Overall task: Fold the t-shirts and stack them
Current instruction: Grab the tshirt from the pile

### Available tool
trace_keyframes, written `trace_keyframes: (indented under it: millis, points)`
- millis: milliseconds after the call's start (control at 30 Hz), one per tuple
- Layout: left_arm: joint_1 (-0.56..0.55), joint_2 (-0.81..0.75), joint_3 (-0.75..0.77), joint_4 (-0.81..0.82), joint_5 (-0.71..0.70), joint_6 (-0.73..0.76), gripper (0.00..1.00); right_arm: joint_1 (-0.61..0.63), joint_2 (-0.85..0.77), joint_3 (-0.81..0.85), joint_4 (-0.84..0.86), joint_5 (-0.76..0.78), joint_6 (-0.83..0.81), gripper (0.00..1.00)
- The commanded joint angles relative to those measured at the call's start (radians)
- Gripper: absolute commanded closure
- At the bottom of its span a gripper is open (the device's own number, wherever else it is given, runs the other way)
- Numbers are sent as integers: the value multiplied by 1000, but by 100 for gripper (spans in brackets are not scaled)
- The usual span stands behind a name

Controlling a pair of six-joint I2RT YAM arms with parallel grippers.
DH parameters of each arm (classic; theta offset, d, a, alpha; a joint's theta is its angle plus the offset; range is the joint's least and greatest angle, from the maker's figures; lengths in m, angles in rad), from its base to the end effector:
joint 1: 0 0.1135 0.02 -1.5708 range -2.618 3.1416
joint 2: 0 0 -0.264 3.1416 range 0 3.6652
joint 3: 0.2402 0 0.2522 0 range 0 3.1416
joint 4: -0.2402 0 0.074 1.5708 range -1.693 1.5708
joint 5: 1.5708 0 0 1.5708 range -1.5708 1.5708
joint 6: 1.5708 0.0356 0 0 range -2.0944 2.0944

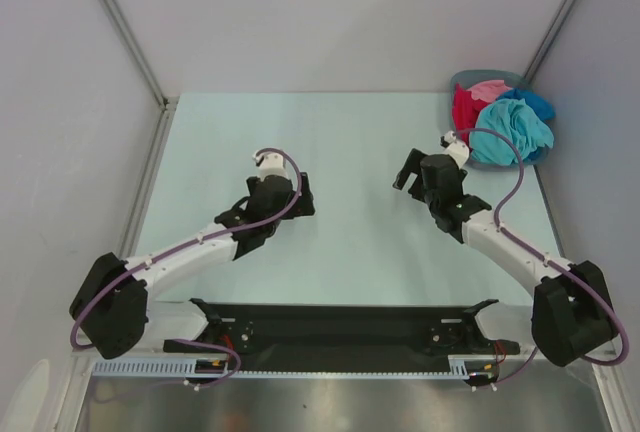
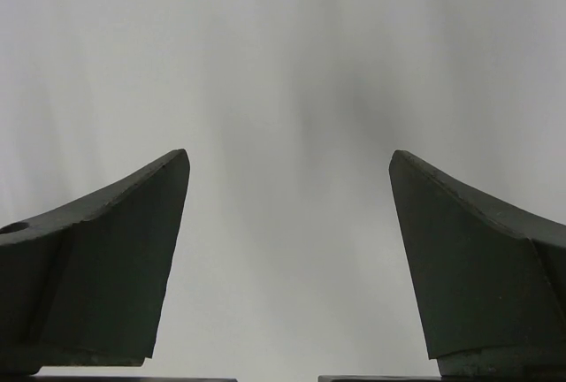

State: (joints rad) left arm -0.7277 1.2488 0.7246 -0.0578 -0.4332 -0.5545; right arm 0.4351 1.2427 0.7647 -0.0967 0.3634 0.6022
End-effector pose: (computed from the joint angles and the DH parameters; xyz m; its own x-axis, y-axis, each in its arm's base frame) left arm 0.2096 -0.1667 0.2348 -0.5290 -0.1688 -0.8317 0.0745 0.9670 -0.2437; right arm 0.2502 0.1024 0.2457 -0.4761 0.3626 -0.8012 0.1775 0.9319 0.3162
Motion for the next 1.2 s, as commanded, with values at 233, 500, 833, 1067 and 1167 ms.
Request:
trace_keyframes:
  millis: [233,500,833,1067,1167]
  points:
    - [4,-40,-19,27,44,-50,0,11,-89,-15,54,91,-119,0]
    - [4,-52,-37,42,59,-50,0,10,-42,2,29,98,-127,0]
    - [-4,-48,-61,108,93,-74,0,-186,69,296,-153,324,-124,0]
    - [-4,-28,-10,127,137,-74,0,-384,205,481,-164,283,-39,0]
    - [-12,-46,-40,151,166,-91,0,-465,311,589,-169,224,-83,0]
